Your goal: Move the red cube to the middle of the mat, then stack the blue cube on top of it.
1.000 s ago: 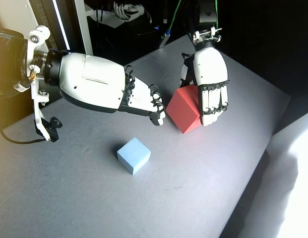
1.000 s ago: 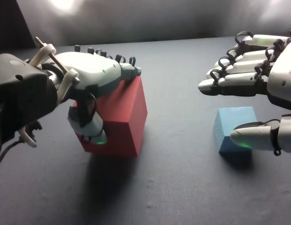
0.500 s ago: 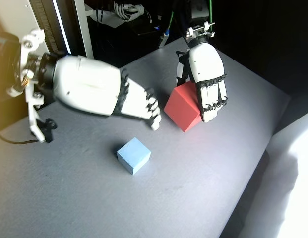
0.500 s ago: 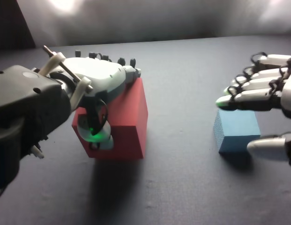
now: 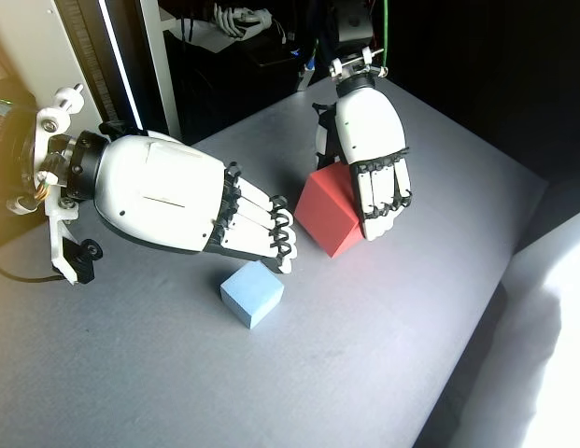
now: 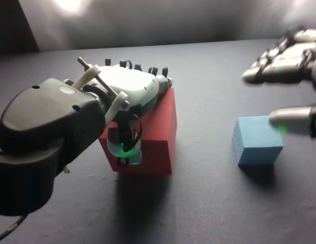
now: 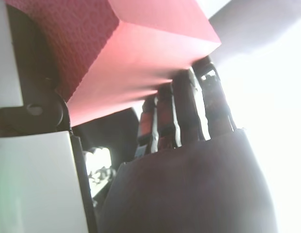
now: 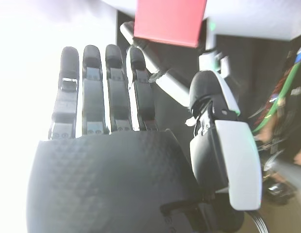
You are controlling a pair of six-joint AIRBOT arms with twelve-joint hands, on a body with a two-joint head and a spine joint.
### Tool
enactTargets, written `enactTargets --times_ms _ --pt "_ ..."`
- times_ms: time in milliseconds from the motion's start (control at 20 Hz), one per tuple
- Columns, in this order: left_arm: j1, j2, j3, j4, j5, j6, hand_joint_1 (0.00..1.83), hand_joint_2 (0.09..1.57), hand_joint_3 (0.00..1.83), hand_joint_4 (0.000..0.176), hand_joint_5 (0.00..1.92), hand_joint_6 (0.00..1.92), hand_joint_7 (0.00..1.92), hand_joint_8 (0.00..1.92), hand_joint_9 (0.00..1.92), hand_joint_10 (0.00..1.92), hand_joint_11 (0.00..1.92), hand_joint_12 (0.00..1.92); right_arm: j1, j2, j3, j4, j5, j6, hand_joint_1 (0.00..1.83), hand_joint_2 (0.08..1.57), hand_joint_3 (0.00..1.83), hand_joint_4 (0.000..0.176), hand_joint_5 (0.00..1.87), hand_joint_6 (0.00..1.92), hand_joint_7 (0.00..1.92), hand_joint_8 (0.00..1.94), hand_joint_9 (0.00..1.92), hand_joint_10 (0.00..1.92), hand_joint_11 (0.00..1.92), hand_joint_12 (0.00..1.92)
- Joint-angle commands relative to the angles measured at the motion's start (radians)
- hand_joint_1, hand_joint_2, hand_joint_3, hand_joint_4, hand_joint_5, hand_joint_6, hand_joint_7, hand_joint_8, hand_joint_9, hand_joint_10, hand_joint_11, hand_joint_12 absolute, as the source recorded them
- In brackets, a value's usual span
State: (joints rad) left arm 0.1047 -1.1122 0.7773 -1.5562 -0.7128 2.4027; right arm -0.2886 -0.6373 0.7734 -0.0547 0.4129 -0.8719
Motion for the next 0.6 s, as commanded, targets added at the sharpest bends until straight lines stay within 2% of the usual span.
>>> enactTargets --times_ms 0,250,400,450,550 --pt "-0.008 0.002 0.006 0.069 -0.034 0.001 1.34 1.09 0.0 0.0 0.48 0.01 0.56 0.01 0.59 0.02 0.14 0.97 0.02 0.012 -0.003 0.008 0.115 -0.01 0.12 1.3 0.0 0.0 0.36 0.0 0.34 0.01 0.3 0.01 0.0 0.74" --pt "-0.009 -0.032 0.015 0.078 -0.076 0.0 1.33 1.11 0.0 0.0 0.47 0.0 0.54 0.0 0.58 0.01 0.12 0.96 0.023 0.011 -0.003 0.024 0.082 -0.077 0.12 1.31 0.0 0.0 0.36 0.0 0.35 0.0 0.31 0.01 0.0 0.75" --pt "-0.009 -0.052 0.013 0.074 -0.104 -0.001 1.32 1.11 0.0 0.0 0.46 0.0 0.53 0.0 0.57 0.0 0.1 0.99 0.022 0.011 -0.003 0.162 0.085 -0.086 0.13 1.3 0.0 0.0 0.38 0.0 0.36 0.01 0.33 0.01 0.0 0.82" --pt "-0.009 -0.059 0.012 0.074 -0.114 -0.002 1.33 1.11 0.0 0.0 0.46 0.0 0.52 0.0 0.56 0.0 0.08 1.03 0.022 0.011 -0.003 0.211 0.096 -0.108 0.12 1.31 0.0 0.0 0.36 0.0 0.35 0.0 0.32 0.0 0.0 0.78" --pt "-0.009 -0.07 0.01 0.074 -0.131 -0.002 1.34 1.12 0.0 0.0 0.47 0.01 0.53 0.0 0.56 0.0 0.08 1.02 0.02 0.012 -0.003 0.216 0.131 -0.145 0.13 1.31 0.0 0.0 0.37 0.0 0.36 0.0 0.33 0.0 0.0 0.79"
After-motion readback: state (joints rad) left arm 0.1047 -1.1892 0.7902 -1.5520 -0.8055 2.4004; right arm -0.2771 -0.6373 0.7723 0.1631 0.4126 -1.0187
